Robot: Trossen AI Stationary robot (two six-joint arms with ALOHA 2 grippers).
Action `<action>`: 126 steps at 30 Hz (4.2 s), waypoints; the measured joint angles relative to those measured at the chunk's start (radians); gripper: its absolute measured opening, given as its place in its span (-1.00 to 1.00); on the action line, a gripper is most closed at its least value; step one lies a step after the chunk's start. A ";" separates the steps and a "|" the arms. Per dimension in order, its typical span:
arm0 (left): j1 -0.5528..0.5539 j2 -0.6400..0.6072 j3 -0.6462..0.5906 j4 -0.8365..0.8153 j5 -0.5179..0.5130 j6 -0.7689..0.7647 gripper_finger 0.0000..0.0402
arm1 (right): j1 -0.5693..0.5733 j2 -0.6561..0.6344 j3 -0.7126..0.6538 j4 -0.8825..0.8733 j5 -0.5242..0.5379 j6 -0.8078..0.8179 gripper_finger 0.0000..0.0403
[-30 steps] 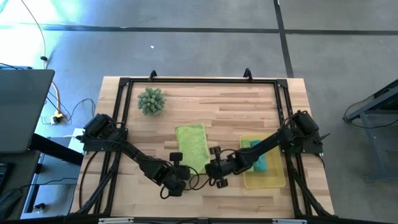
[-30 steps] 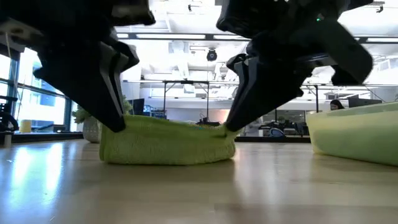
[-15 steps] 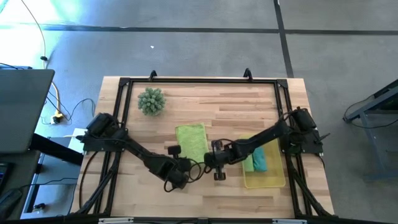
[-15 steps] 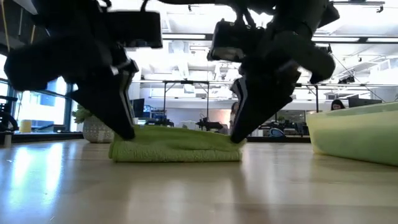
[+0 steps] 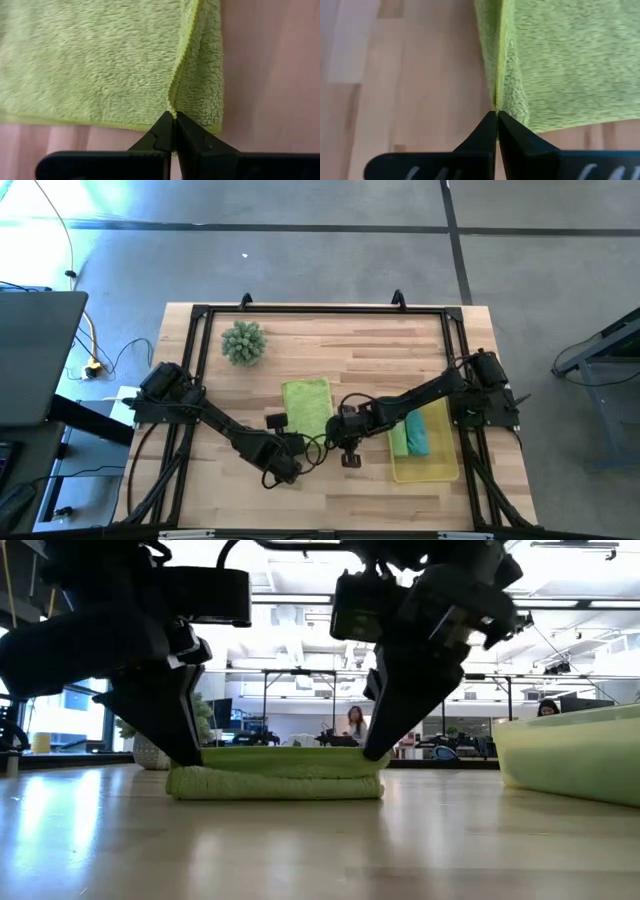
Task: Roll microfiber towels into tight, uniform cylinder then place into a basket
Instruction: Roll the light green cloth
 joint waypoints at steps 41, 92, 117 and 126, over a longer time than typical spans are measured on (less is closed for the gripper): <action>0.039 0.006 0.000 -0.030 -0.029 -0.010 -0.96 | 0.019 0.040 0.001 0.011 0.198 -0.155 -0.39; 0.037 0.001 -0.087 0.192 0.103 0.040 -0.96 | 0.074 0.000 0.000 0.001 0.158 -0.322 -0.39; 0.034 -0.012 -0.088 0.214 0.176 -0.010 -0.95 | 0.086 0.104 0.005 -0.014 0.269 -0.307 -0.27; 0.034 -0.039 -0.089 0.213 0.235 -0.027 -0.95 | 0.085 0.106 0.003 -0.021 0.247 -0.262 -0.96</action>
